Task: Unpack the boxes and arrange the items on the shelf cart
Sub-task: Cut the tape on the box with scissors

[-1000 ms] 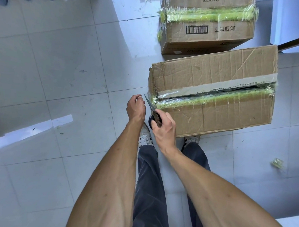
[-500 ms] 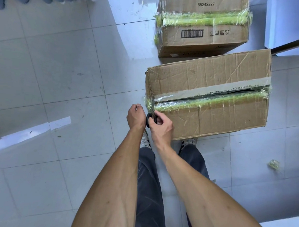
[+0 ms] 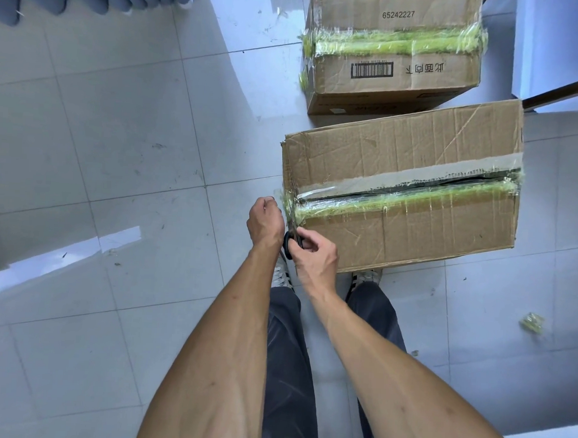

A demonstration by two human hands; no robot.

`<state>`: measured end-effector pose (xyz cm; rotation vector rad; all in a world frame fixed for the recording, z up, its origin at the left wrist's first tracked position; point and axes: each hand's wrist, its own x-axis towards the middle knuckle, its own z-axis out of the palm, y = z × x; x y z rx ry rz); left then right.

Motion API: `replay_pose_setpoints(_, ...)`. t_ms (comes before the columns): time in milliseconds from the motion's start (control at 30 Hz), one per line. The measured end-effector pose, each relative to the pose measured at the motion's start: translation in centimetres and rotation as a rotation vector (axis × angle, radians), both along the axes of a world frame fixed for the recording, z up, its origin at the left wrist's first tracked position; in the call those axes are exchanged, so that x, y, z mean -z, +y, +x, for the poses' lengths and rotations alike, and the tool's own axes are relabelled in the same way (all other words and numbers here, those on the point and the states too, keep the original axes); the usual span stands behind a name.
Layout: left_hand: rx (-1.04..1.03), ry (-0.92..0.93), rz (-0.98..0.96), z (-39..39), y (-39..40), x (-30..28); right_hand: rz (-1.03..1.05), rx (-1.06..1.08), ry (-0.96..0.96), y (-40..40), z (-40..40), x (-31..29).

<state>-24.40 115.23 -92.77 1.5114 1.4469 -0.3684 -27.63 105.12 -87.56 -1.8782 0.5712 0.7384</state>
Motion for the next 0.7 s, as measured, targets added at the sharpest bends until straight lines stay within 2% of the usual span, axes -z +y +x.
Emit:
replay_pose_setpoints(233,0.051,-0.001,0.052,0.3,2.0,0.1,0.088,0.151,0.003,2.2,4.4,1.5)
replay_pose_setpoints(700,0.039,-0.004,-0.004,-0.8,0.1,-0.6,-0.027,0.136,0.115,-1.3,-1.4,0.9)
